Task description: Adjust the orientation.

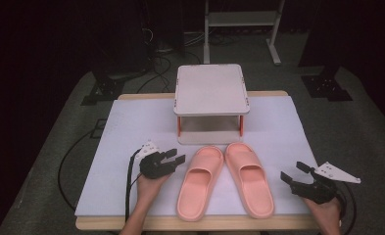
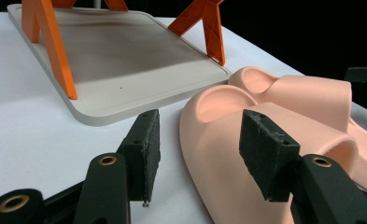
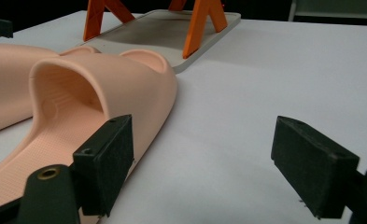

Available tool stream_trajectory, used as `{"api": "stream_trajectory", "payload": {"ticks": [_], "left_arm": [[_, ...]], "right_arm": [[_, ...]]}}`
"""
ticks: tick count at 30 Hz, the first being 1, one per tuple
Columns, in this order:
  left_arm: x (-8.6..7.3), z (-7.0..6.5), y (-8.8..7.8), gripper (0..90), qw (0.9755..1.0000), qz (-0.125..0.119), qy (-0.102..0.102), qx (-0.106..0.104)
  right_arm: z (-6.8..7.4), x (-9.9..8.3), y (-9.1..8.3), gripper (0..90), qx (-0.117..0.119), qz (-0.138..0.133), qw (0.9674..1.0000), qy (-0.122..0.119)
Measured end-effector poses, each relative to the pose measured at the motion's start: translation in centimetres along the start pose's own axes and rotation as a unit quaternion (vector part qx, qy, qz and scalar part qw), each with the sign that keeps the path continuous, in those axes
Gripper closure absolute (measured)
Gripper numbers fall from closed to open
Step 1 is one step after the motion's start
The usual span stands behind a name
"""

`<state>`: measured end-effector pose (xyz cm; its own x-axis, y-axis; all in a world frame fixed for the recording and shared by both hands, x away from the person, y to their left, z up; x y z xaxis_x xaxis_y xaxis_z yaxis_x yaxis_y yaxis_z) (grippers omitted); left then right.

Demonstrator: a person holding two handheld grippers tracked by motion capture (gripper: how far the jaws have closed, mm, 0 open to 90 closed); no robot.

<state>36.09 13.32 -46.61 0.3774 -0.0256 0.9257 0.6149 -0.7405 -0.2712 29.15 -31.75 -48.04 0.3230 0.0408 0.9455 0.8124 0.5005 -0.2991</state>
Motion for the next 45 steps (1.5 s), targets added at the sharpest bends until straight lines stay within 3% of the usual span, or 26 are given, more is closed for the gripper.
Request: {"api": "stream_trajectory", "payload": {"ticks": [14, 21, 30, 37, 45], "left_arm": [[0.0, -1.2, -0.6, 41.2, 0.9992, 0.011, 0.022, -0.031], [-0.2, -1.8, -1.2, 34.2, 0.9987, 0.009, 0.033, -0.036], [-1.0, -2.1, -1.4, 26.2, 0.9984, 0.023, 0.041, -0.031], [-1.6, -2.9, -0.7, 22.1, 0.9966, 0.042, 0.056, -0.044], [-2.1, -3.7, 0.0, 17.4, 0.9945, 0.064, 0.075, -0.036]], "right_arm": [[1.8, 0.3, 1.0, 24.4, 0.041, 0.01, 0.9991, -0.003], [3.2, 0.6, 2.3, 25.3, 0.063, 0.029, 0.9972, -0.026], [3.8, 0.7, 3.0, 25.4, 0.071, 0.038, 0.9962, -0.034], [4.4, 0.7, 3.7, 25.4, 0.074, 0.046, 0.9955, -0.039], [4.8, 0.6, 4.6, 27.3, 0.078, 0.055, 0.9945, -0.044]]}}
Point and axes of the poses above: each handheld gripper's, and its own axes: y roughly forward along the jaws, x roughly out of its top, z roughly to its left, the point moved 4 cm from there along y, roughly forward along the jaws, and after that the axes turned 5 degrees about -z, right-handed, at the moved point
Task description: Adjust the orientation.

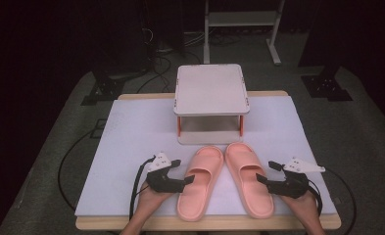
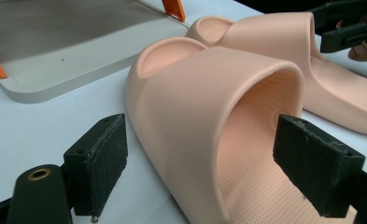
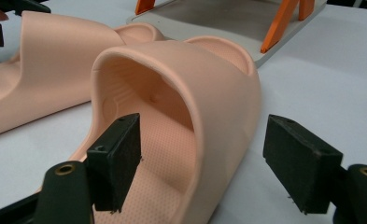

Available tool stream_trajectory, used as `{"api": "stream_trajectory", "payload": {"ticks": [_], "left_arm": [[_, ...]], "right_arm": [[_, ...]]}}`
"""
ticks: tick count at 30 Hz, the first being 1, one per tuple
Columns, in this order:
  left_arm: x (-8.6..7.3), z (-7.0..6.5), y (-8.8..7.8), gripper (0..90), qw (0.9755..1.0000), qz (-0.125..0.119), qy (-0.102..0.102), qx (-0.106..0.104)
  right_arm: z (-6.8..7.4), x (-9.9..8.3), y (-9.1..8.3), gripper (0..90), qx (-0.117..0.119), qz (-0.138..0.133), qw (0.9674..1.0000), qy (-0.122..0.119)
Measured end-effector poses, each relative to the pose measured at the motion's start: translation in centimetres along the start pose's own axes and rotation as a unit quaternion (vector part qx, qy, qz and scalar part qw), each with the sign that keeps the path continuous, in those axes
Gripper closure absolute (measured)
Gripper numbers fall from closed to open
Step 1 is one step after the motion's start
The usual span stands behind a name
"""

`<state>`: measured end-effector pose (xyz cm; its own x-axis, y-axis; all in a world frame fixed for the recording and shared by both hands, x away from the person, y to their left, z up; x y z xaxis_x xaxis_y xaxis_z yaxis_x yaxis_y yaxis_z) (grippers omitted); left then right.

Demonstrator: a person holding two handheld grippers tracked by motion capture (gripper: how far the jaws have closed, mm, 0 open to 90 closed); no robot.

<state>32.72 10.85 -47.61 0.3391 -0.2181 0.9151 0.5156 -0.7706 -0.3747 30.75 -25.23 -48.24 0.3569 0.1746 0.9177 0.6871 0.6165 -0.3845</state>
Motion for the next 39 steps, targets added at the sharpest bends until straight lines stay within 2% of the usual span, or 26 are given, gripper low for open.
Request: {"api": "stream_trajectory", "payload": {"ticks": [5, 11, 15, 21, 31, 32, 39], "left_arm": [[-0.1, -0.2, 0.4, 18.4, 0.9999, 0.009, 0.004, 0.004], [-0.2, -0.1, 1.1, 25.1, 0.9996, 0.023, 0.012, 0.015], [-0.3, 0.1, 1.3, 30.5, 0.9993, 0.026, 0.01, 0.025], [-0.5, 0.3, 1.8, 37.1, 0.9987, 0.033, 0.012, 0.036], [-0.6, 0.6, 2.2, 47.2, 0.9981, 0.043, 0.009, 0.042], [-0.6, 0.6, 2.2, 48.4, 0.9985, 0.04, 0.005, 0.037], [-0.6, 0.6, 2.3, 53.3, 0.9983, 0.038, 0.01, 0.042]], "right_arm": [[0.1, 0.2, 0.6, 28.1, 0.0, 0.003, 1.0, -0.001], [0.1, 0.4, 1.1, 30.1, -0.002, 0.008, 1.0, -0.004], [0.0, 0.4, 1.4, 32.4, -0.003, 0.014, 0.9999, -0.002], [-0.4, 0.4, 2.0, 38.9, -0.009, 0.017, 0.9998, 0.002], [-0.3, 0.6, 2.3, 56.2, -0.03, 0.019, 0.9993, -0.011], [-0.3, 0.5, 2.3, 56.5, -0.031, 0.021, 0.9992, -0.011], [-0.2, 0.5, 2.5, 61.2, -0.042, 0.022, 0.9987, -0.019]]}}
Point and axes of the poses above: each handheld gripper's, and its own axes: y roughly forward along the jaws, x roughly out of its top, z roughly to its left, the point moved 4 cm from there along y, roughly forward along the jaws, and after that the axes turned 5 degrees about -z, right-handed, at the moved point
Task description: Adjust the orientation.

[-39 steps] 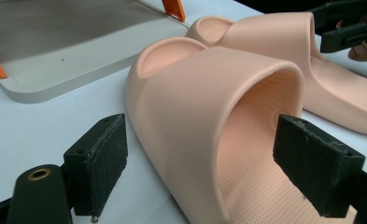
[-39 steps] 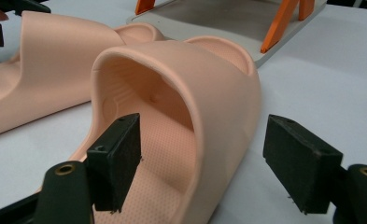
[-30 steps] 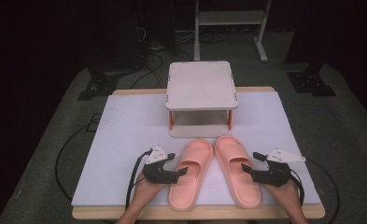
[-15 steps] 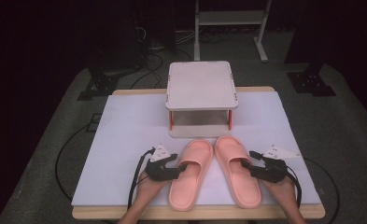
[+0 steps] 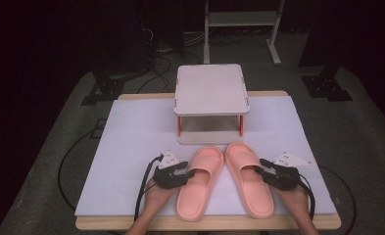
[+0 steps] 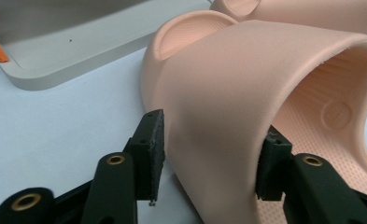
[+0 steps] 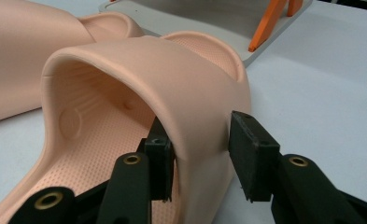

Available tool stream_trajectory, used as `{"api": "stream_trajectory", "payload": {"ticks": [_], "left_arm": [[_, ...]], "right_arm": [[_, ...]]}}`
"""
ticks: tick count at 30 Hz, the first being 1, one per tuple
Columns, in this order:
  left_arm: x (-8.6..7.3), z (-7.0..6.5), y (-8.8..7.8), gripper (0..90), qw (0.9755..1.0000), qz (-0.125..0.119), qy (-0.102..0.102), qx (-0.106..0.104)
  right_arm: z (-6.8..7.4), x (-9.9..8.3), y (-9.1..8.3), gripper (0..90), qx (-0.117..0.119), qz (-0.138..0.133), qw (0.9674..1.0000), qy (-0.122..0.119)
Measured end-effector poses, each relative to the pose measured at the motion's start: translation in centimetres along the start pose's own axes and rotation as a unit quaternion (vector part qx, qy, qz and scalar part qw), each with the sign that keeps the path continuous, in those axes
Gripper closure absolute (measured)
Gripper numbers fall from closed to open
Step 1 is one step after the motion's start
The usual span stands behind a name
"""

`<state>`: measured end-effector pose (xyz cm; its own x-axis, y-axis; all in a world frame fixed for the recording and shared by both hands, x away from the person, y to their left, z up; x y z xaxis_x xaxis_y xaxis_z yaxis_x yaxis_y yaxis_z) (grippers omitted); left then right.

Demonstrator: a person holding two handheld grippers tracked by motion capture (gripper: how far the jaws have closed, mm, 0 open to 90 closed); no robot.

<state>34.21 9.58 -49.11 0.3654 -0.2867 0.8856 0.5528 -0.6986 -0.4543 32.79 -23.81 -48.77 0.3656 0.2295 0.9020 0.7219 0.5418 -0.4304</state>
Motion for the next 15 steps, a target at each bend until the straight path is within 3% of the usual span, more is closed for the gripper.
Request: {"api": "stream_trajectory", "payload": {"ticks": [15], "left_arm": [[0.49, -0.03, 0.08, 62.9, 0.9999, 0.005, 0.007, 0.007]], "right_arm": [[-0.17, -0.01, -0.16, 67.2, -0.017, 0.004, 0.9998, 0.005]]}}
Point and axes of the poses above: each handheld gripper's, and its own axes: y roughly forward along the jaws, x roughly out of its top, z roughly to its left, the point moved 4 cm from there along y, roughly forward along the jaws, and after that the axes turned 5 degrees about -z, right-handed, at the moved point
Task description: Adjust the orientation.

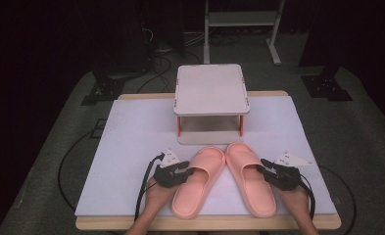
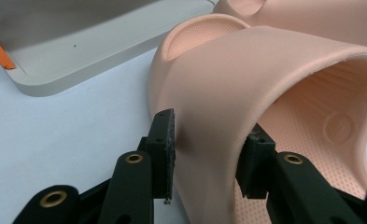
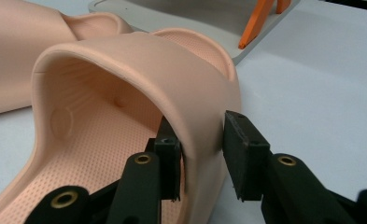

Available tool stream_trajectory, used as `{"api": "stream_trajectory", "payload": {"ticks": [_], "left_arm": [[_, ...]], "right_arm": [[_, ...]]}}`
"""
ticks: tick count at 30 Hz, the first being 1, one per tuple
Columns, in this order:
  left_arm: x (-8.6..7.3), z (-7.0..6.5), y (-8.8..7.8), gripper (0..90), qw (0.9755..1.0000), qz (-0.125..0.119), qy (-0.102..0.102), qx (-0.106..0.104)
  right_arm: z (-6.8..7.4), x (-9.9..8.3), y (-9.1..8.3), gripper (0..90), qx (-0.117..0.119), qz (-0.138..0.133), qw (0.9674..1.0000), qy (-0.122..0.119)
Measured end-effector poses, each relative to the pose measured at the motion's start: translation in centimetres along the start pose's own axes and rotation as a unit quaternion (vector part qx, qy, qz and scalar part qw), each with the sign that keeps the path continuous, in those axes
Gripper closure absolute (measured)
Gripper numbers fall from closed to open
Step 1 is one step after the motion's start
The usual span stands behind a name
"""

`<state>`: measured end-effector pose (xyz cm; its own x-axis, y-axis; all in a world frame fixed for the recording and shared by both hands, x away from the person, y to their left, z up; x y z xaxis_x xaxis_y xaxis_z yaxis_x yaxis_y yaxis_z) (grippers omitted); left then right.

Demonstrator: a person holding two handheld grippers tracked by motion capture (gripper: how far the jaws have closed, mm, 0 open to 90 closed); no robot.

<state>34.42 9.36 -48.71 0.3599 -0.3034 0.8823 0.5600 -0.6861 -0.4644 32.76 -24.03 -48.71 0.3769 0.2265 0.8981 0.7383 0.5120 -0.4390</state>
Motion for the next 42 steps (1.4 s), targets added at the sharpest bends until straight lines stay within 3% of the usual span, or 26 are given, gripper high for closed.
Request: {"api": "stream_trajectory", "payload": {"ticks": [26, 42], "left_arm": [[0.3, 1.1, -0.7, 81.4, 0.999, 0.018, 0.016, 0.038], [0.5, 2.3, -1.8, 83.6, 0.9985, 0.019, 0.008, 0.051]], "right_arm": [[-0.6, 0.0, -0.4, 78.4, -0.036, 0.009, 0.9993, 0.001], [-0.8, 0.1, -0.6, 83.2, -0.041, 0.016, 0.999, 0.009]]}}
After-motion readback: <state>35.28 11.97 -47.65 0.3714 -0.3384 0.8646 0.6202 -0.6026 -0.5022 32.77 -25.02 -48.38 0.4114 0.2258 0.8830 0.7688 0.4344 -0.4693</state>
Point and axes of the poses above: each handheld gripper's, and its own axes: y roughly forward along the jaws, x roughly out of its top, z roughly to its left, the point moved 4 cm from there along y, roughly forward along the jaws, and after that the axes turned 5 degrees about -z, right-handed, at the moved point
